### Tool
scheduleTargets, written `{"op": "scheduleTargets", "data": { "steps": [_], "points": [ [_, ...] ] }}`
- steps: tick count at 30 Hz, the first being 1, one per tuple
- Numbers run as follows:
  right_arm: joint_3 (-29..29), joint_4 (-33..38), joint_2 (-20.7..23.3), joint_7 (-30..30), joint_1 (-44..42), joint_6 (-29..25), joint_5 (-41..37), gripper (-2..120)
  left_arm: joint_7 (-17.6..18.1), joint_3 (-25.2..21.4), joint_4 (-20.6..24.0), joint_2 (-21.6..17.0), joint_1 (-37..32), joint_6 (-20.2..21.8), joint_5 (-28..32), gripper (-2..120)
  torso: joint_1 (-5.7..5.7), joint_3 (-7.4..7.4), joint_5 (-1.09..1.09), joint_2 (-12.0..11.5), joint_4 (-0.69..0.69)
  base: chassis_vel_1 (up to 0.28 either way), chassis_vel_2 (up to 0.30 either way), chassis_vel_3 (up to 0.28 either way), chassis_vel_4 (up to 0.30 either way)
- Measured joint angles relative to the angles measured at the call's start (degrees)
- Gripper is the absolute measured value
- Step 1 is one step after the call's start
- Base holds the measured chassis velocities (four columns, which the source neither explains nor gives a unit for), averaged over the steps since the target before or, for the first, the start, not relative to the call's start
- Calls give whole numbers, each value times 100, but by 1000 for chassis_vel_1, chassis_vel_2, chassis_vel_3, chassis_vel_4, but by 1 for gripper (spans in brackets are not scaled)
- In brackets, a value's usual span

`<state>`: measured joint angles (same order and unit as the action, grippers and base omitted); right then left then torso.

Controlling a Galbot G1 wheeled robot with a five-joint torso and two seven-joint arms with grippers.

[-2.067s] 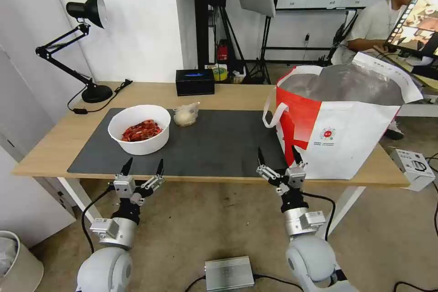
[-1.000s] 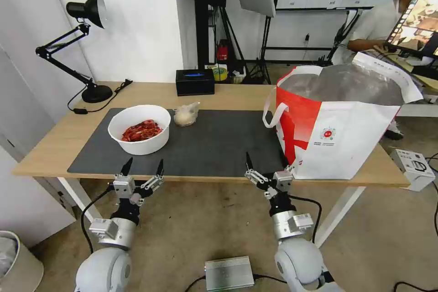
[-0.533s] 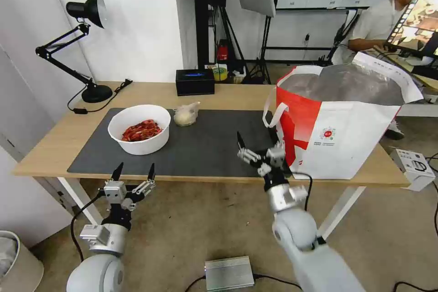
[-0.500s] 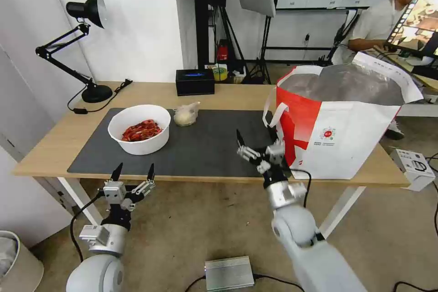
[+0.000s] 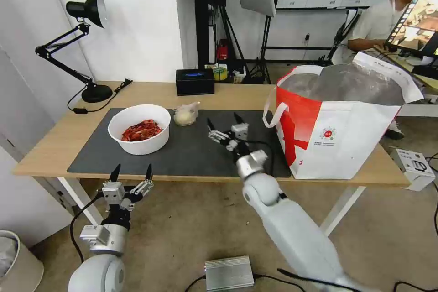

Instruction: Pick up the trash from the table and place it into the takeout bag.

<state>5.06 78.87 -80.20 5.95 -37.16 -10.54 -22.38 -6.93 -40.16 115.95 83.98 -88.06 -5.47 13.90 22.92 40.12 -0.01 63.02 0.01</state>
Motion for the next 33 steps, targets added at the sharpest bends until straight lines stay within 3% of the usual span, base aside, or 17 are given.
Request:
{"op": "scheduleTargets", "data": {
  "steps": [4,5,12,20,33],
  "points": [
    [43,-154,-79,18,144,30,-12,100,-5,-17,-12,-5,-2,-7,13,100,0,0,0,0,0,0,0,0,0],
    [86,-532,-268,67,424,116,-18,100,-15,-59,-31,-11,-3,-28,51,100,0,0,0,0,0,0,0,0,0],
    [165,-1267,-589,154,931,163,-120,100,-23,-112,-53,33,50,-43,114,100,0,-1,0,0,0,0,0,0,0],
    [476,-1921,-763,155,1387,163,-228,100,-54,-246,-34,26,-17,-76,227,100,0,-1,1,1,0,0,0,0,0],
    [478,-2641,-996,143,1899,364,-526,100,-128,-339,20,45,-90,-144,329,100,0,-1,1,1,-1,0,0,0,0]
  ]
}}
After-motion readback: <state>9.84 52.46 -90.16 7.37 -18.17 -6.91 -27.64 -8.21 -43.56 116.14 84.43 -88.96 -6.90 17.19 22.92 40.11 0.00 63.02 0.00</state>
